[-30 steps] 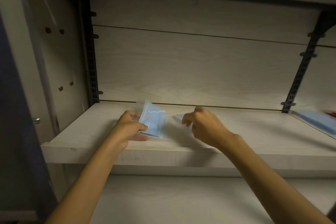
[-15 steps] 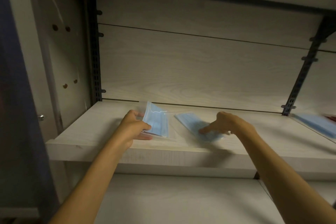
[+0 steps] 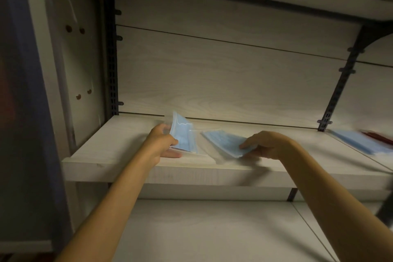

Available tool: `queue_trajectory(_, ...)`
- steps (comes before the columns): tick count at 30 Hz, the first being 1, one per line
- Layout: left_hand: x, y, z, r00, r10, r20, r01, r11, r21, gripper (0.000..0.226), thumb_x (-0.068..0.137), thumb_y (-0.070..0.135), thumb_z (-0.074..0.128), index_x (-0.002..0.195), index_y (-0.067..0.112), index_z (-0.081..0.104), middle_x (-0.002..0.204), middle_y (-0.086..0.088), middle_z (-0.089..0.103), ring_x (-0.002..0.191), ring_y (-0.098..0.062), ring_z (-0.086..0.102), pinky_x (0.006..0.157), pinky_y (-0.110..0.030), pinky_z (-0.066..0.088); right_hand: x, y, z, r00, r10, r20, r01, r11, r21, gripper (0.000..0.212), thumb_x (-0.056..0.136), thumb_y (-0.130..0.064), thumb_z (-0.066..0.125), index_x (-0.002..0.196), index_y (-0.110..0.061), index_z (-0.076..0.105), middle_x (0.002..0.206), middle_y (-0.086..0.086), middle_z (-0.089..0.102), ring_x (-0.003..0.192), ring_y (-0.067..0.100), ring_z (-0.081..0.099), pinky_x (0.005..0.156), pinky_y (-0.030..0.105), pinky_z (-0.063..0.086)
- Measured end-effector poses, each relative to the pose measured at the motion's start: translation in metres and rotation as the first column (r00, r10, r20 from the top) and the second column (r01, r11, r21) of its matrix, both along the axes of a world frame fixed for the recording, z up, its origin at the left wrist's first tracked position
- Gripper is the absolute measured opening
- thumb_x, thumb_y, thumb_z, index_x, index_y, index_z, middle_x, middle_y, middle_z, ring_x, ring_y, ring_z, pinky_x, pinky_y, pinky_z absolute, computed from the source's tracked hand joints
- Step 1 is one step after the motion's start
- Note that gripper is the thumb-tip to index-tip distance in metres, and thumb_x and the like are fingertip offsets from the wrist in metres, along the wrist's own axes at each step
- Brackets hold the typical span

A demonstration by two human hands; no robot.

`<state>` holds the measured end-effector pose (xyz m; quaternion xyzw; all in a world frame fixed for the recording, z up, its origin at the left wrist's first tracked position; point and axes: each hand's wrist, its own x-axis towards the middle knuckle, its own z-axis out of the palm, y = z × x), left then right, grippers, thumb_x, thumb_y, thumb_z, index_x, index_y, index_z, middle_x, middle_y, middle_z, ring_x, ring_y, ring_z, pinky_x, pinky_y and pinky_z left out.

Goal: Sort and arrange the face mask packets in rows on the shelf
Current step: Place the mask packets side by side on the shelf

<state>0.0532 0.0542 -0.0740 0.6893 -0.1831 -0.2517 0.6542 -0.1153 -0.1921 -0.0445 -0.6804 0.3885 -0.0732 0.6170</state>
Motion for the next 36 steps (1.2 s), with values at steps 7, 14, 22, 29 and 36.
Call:
queue_trajectory(7, -0.009, 0.000, 0.003, 0.997, 0.009, 0.073, -0.007, 0.999, -0.033, 0.033, 0.092, -0.011, 0.052, 0.120, 0.003, 0.058, 0.112, -0.016, 0.063, 0.087, -0.032, 0.069, 0.054, -0.031, 0.057, -0.031, 0.015, -0.014, 0.953, 0.035, 0.300, -0.001, 0.993, -0.115, 0.038, 0.087, 0.012, 0.061, 0.124, 0.015, 0.054, 0.120, 0.030, 0.058, 0.095, 0.042, 0.066, 0.061, 0.035, 0.062)
queue_trajectory(14, -0.048, -0.008, 0.003, 0.997, -0.013, 0.081, 0.030, 0.977, -0.210, 0.051, 0.087, -0.015, 0.051, 0.132, 0.010, 0.058, 0.121, -0.011, 0.063, 0.072, -0.019, 0.070, 0.056, -0.027, 0.057, -0.084, 0.025, -0.021, 0.832, -0.086, 0.548, 0.154, 0.985, -0.080, 0.020, 0.090, 0.007, 0.063, 0.110, 0.004, 0.063, 0.114, 0.025, 0.066, 0.099, 0.036, 0.069, 0.075, 0.038, 0.063)
queue_trajectory(22, -0.149, -0.036, -0.003, 0.996, -0.047, 0.079, 0.066, 0.965, -0.255, 0.041, 0.090, -0.013, 0.054, 0.113, 0.019, 0.064, 0.112, -0.004, 0.066, 0.083, -0.021, 0.064, 0.062, -0.038, 0.062, -0.185, 0.011, -0.038, 0.783, -0.117, 0.611, 0.194, 0.979, -0.062, 0.028, 0.092, 0.004, 0.062, 0.118, -0.003, 0.064, 0.109, 0.016, 0.068, 0.094, 0.031, 0.070, 0.070, 0.035, 0.063)
queue_trajectory(29, -0.262, -0.074, -0.022, 0.995, -0.054, 0.079, 0.074, 0.958, -0.277, 0.037, 0.092, -0.009, 0.055, 0.116, 0.019, 0.064, 0.121, -0.005, 0.065, 0.096, -0.024, 0.062, 0.063, -0.035, 0.062, -0.298, -0.022, -0.057, 0.763, -0.096, 0.639, 0.160, 0.986, -0.043, 0.029, 0.092, 0.001, 0.062, 0.120, -0.006, 0.065, 0.110, 0.013, 0.068, 0.098, 0.029, 0.069, 0.067, 0.031, 0.061)
queue_trajectory(36, -0.374, -0.121, -0.037, 0.996, -0.070, 0.059, 0.084, 0.951, -0.298, 0.039, 0.093, -0.008, 0.057, 0.115, 0.024, 0.065, 0.116, -0.002, 0.069, 0.102, -0.020, 0.066, 0.064, -0.035, 0.062, -0.410, -0.075, -0.068, 0.798, -0.125, 0.590, 0.198, 0.978, -0.059, 0.034, 0.083, 0.000, 0.073, 0.116, -0.004, 0.066, 0.111, 0.016, 0.068, 0.094, 0.030, 0.071, 0.069, 0.037, 0.062)
